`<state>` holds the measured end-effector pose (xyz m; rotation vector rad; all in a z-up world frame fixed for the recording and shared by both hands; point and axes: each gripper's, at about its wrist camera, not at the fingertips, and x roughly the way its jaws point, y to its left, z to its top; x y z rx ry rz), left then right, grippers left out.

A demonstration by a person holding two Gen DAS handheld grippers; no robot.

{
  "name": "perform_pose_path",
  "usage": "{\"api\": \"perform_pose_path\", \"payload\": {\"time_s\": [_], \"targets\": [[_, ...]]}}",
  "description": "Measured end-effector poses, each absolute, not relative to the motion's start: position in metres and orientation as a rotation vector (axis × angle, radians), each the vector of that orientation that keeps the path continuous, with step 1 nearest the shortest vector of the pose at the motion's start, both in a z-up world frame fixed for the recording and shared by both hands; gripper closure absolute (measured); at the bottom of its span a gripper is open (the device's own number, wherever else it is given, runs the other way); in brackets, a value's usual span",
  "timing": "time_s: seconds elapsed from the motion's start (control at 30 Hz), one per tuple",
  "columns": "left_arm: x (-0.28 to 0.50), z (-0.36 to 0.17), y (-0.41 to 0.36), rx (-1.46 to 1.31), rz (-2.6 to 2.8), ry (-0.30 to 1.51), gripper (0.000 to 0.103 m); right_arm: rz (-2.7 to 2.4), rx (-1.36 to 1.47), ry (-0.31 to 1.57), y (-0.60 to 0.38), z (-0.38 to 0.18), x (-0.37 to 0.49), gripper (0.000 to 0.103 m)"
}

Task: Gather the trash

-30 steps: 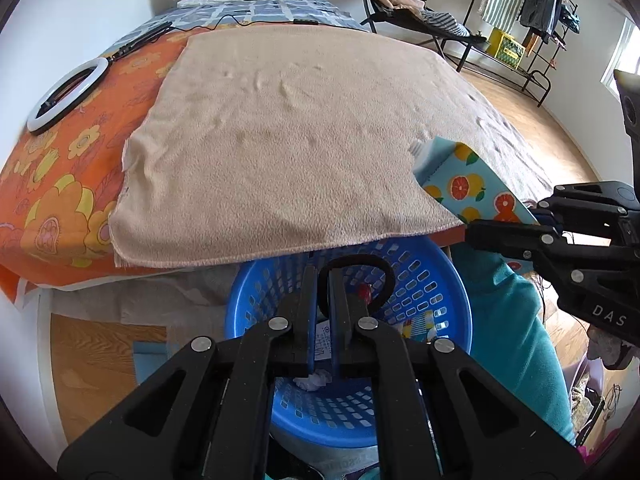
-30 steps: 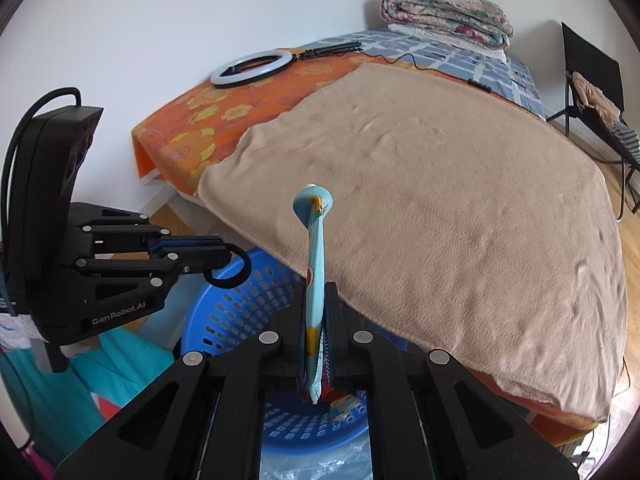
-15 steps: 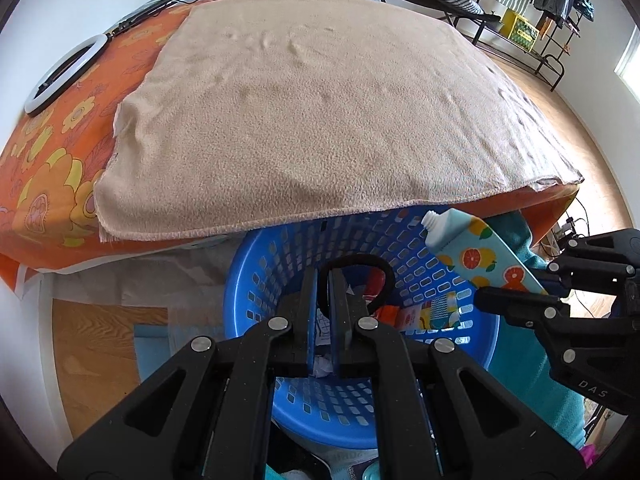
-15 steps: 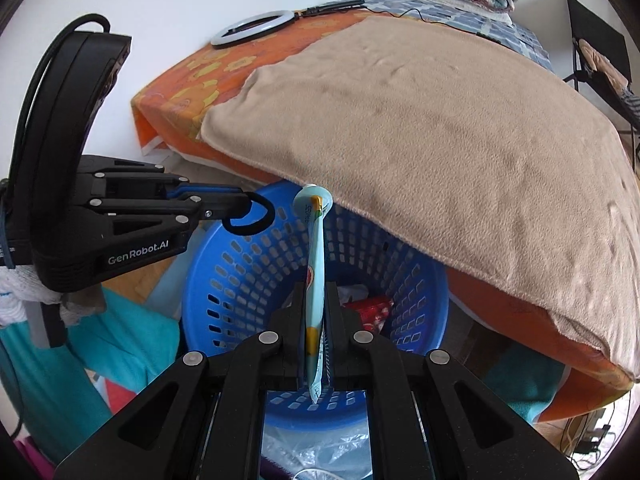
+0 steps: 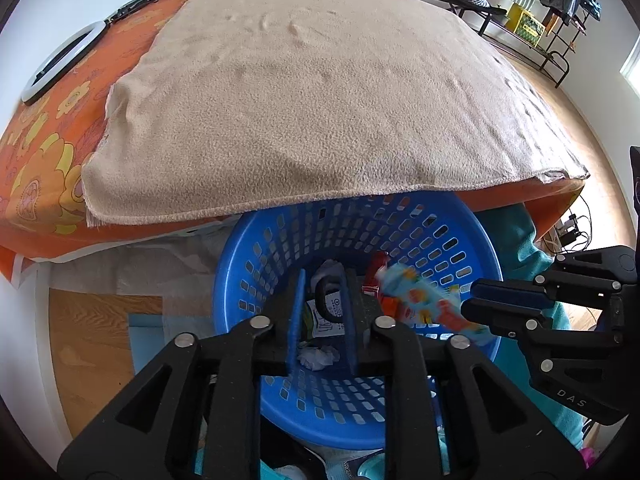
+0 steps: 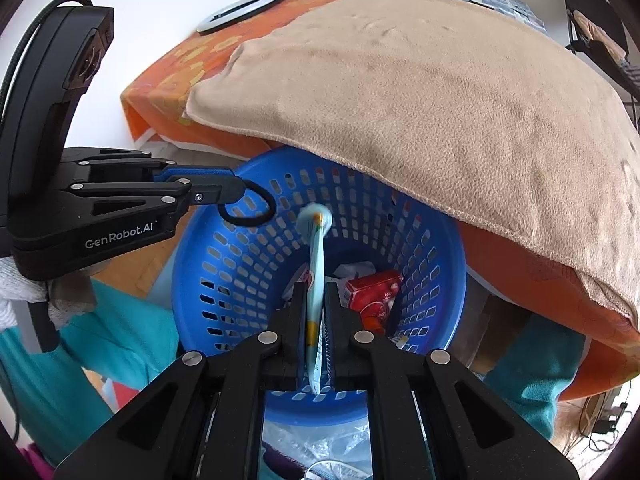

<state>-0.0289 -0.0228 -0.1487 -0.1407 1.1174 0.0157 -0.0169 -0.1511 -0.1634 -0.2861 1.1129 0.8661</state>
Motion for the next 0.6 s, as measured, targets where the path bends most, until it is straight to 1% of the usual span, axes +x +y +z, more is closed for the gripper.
{"api": "perform_pose_path", "payload": {"time_s": [0.03, 0.07, 0.13, 0.23, 0.27, 0.3, 0.33, 0.37, 0.4, 0.43, 0.47, 0.53, 0.57, 0.6], "targets": [[-0.029, -0.149, -0.023, -0.138, 0.018, 1.114, 0.075, 0.861, -0.289, 1.115, -0.151, -0.165, -0.017, 0.091], [-0.029, -0.149, -0.024, -0.137, 0.020, 1.113, 0.075, 0.854, -0.290, 1.117, -0.151, -0.166, -0.016, 0.085], [-0.029, -0.149, -0.024, -0.138, 0.024, 1.111, 0.075, 0.848, -0.285, 1.120, -0.151, -0.168, -0.016, 0.077], [-0.028, -0.149, -0.022, -0.143, 0.033, 1.111, 0.075, 0.839, -0.278, 1.124, -0.153, -0.170, -0.015, 0.076], [-0.027, -0.149, -0.021, -0.146, 0.035, 1.111, 0.073, 0.837, -0.277, 1.125, -0.154, -0.170, -0.015, 0.076], [-0.028, -0.149, -0.021, -0.149, 0.039, 1.111, 0.064, 0.834, -0.277, 1.126, -0.154, -0.171, -0.015, 0.075], [-0.028, -0.148, -0.020, -0.152, 0.044, 1.107, 0.057, 0.830, -0.278, 1.126, -0.155, -0.171, -0.015, 0.071], [-0.028, -0.147, -0.019, -0.155, 0.052, 1.099, 0.045, 0.826, -0.281, 1.126, -0.156, -0.171, -0.015, 0.061], [-0.029, -0.145, -0.018, -0.156, 0.061, 1.090, 0.041, 0.821, -0.285, 1.123, -0.156, -0.171, -0.015, 0.056], [-0.029, -0.143, -0.018, -0.156, 0.066, 1.084, 0.041, 0.815, -0.288, 1.116, -0.156, -0.170, -0.015, 0.048], [-0.028, -0.142, -0.017, -0.158, 0.070, 1.081, 0.041, 0.809, -0.291, 1.108, -0.157, -0.169, -0.016, 0.045], [-0.028, -0.139, -0.014, -0.172, 0.080, 1.070, 0.041, 0.799, -0.296, 1.098, -0.158, -0.168, -0.016, 0.043], [-0.027, -0.137, -0.012, -0.181, 0.085, 1.066, 0.039, 0.790, -0.300, 1.097, -0.158, -0.167, -0.015, 0.043], [-0.027, -0.135, -0.011, -0.188, 0.089, 1.062, 0.035, 0.780, -0.305, 1.096, -0.158, -0.166, -0.015, 0.041]]}}
